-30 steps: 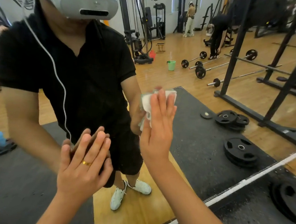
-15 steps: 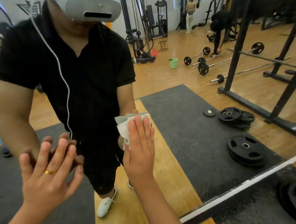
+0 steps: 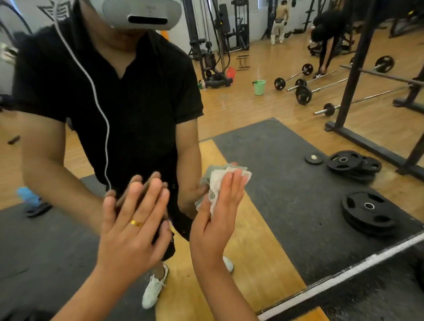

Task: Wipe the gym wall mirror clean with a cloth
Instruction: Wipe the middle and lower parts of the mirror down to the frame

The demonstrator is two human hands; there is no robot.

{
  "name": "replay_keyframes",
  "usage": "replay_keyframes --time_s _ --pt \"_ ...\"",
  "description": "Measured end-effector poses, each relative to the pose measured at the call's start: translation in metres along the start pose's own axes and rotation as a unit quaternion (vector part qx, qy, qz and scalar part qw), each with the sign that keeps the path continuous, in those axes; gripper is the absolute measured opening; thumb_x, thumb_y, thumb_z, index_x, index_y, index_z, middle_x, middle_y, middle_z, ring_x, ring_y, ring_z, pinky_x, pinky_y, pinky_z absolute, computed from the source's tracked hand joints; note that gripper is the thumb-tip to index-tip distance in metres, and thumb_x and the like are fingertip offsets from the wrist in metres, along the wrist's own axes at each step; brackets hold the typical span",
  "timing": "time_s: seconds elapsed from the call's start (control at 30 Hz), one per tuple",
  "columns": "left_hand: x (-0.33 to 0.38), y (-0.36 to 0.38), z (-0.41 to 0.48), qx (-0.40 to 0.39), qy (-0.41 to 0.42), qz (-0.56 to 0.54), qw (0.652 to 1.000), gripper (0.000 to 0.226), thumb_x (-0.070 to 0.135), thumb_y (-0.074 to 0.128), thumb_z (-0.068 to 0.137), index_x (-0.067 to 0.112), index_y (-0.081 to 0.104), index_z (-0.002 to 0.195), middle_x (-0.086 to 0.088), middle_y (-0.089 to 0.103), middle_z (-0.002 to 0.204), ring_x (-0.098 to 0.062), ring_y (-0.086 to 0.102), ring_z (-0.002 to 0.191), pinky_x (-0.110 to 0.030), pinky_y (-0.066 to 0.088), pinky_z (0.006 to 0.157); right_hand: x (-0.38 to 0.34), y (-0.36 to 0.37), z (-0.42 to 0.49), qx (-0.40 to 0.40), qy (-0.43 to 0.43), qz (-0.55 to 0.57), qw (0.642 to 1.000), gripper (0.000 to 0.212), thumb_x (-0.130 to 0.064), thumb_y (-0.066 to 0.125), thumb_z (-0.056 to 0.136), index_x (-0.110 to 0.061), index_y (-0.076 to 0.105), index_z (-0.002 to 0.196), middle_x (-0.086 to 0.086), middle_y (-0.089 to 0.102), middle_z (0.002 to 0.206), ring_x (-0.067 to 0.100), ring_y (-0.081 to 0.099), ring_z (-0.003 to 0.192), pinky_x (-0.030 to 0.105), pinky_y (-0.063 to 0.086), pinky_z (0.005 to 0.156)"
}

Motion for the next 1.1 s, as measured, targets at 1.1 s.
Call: replay_keyframes --time_s 1.1 --pt "-0.102 -0.053 -0.051 0.046 0.084 0.064 0.993 0.062 0.027 0.062 0.097 0.007 0.046 0.154 -0.012 0.045 0.158 -0.03 0.032 0.153 -0.049 0.017 0.127 -0.049 0.056 -0.064 -0.088 -0.173 -0.091 0.977 0.053 -0.021 0.026 0.113 -0.025 0.015 0.165 -0.014 0.006 0.172 0.016 0.007 0.159 0.037 0.006 0.129"
Point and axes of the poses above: each hand's wrist, its own z-axis towards the middle knuckle, its own y-axis out of the palm, x = y × z, the point moved 8 cm from there along z, towards the middle knuckle
